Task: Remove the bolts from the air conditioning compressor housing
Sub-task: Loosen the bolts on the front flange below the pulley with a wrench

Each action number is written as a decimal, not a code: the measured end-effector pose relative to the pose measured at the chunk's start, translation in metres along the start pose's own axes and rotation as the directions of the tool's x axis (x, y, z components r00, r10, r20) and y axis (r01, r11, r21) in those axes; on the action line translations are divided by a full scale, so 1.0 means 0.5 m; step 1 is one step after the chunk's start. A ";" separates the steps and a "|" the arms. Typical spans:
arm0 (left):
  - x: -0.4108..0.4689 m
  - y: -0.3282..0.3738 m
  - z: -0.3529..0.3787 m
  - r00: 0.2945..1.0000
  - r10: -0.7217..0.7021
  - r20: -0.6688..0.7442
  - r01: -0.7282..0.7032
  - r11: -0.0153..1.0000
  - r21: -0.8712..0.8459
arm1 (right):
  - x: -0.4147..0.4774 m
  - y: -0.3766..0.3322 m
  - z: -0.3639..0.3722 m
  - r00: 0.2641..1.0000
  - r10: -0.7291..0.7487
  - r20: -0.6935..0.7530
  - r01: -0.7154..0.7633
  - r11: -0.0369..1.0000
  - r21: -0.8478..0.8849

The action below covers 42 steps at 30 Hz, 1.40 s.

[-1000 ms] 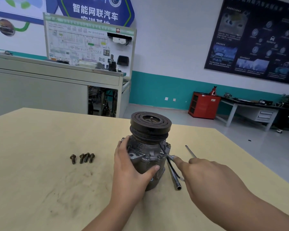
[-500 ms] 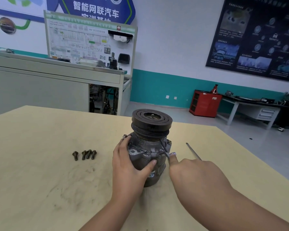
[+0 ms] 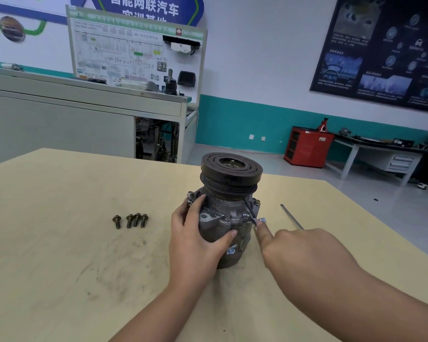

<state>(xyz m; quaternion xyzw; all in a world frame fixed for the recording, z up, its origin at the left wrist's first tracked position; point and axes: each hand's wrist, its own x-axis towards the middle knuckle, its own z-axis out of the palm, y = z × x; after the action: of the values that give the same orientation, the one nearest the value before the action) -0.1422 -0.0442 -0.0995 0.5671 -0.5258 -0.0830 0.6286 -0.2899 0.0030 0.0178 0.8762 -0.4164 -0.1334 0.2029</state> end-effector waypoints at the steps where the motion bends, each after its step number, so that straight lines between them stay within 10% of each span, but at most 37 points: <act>1: 0.000 0.000 0.000 1.000 0.006 0.000 -0.006 1.000 0.005 | 0.000 0.004 0.009 1.000 0.000 -0.007 0.000 1.000 0.009; 15: 0.004 -0.001 -0.001 0.999 0.035 -0.021 -0.034 0.999 0.040 | -0.004 -0.003 0.016 0.964 0.266 -0.025 -0.267 0.964 -0.012; 36: 0.009 -0.008 0.005 0.999 0.045 -0.019 -0.044 0.999 0.031 | -0.004 0.101 0.056 0.998 0.062 -0.028 -0.063 0.997 -0.043; 42: 0.019 -0.016 -0.003 0.999 0.050 0.008 -0.050 0.999 -0.001 | 0.024 0.172 0.084 0.988 -0.001 -0.152 0.043 0.961 0.273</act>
<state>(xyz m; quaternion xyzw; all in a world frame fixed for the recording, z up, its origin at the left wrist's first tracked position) -0.1328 -0.0529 -0.1002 0.5531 -0.5424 -0.0700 0.6285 -0.3577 -0.0656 0.0203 0.9081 -0.4045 -0.0102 0.1084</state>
